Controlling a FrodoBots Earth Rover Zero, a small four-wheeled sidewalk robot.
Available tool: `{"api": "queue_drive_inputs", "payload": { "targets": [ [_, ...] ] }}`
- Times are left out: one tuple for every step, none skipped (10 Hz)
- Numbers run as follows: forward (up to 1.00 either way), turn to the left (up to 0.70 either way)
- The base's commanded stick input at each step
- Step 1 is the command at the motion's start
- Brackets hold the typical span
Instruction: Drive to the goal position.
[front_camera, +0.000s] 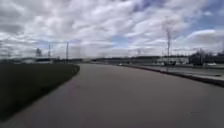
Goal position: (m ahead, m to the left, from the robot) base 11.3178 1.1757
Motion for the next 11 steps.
{"api": "queue_drive_inputs", "payload": {
  "targets": [
    [0.98,0.02],
    [0.98,0.02],
    [0.98,0.02],
    [0.98,0.02],
    [0.98,0.02],
    [0.98,0.02],
    [0.98,0.02],
    [0.98,0.02],
    [0.98,0.02],
    [0.98,0.02],
    [0.98,0.02]
  ]
}}
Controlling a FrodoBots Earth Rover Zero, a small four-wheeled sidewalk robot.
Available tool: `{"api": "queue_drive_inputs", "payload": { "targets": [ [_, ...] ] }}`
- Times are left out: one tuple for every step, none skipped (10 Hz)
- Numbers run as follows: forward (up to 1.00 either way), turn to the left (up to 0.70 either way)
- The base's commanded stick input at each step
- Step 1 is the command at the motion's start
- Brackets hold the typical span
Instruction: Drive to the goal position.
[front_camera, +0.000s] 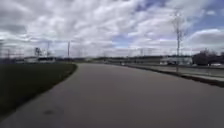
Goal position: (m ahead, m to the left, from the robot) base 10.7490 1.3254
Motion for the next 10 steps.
{"api": "queue_drive_inputs", "payload": {
  "targets": [
    [0.98,0.02],
    [0.98,0.02],
    [0.98,0.02],
    [0.98,0.02],
    [0.98,0.02],
    [0.98,0.02],
    [0.97,0.02],
    [0.98,0.03],
    [0.97,0.03],
    [0.97,0.03]
  ]
}}
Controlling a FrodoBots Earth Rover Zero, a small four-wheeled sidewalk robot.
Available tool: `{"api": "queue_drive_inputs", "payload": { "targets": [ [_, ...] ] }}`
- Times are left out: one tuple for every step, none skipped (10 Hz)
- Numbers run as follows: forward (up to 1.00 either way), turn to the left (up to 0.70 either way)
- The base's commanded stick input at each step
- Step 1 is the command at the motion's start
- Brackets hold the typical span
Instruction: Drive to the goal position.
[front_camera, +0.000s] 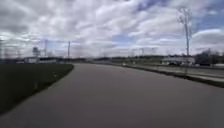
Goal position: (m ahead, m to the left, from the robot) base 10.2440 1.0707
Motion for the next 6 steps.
{"api": "queue_drive_inputs", "payload": {
  "targets": [
    [0.98,0.04],
    [0.98,0.04],
    [0.98,0.04],
    [0.98,0.04],
    [0.98,0.04],
    [0.98,0.04]
  ]
}}
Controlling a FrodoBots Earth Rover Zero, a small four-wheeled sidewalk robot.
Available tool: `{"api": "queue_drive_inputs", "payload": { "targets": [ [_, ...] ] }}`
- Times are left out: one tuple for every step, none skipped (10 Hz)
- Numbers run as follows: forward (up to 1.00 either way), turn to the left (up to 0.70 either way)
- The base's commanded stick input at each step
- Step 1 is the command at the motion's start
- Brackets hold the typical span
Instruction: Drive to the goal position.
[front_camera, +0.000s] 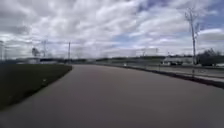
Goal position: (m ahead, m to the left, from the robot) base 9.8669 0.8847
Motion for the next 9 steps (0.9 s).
{"api": "queue_drive_inputs", "payload": {
  "targets": [
    [0.98,0.04],
    [0.98,0.04],
    [0.97,0.03],
    [0.97,0.06],
    [0.98,0.11],
    [0.98,0.13],
    [0.98,0.12],
    [0.98,0.1],
    [0.98,0.11]
  ]
}}
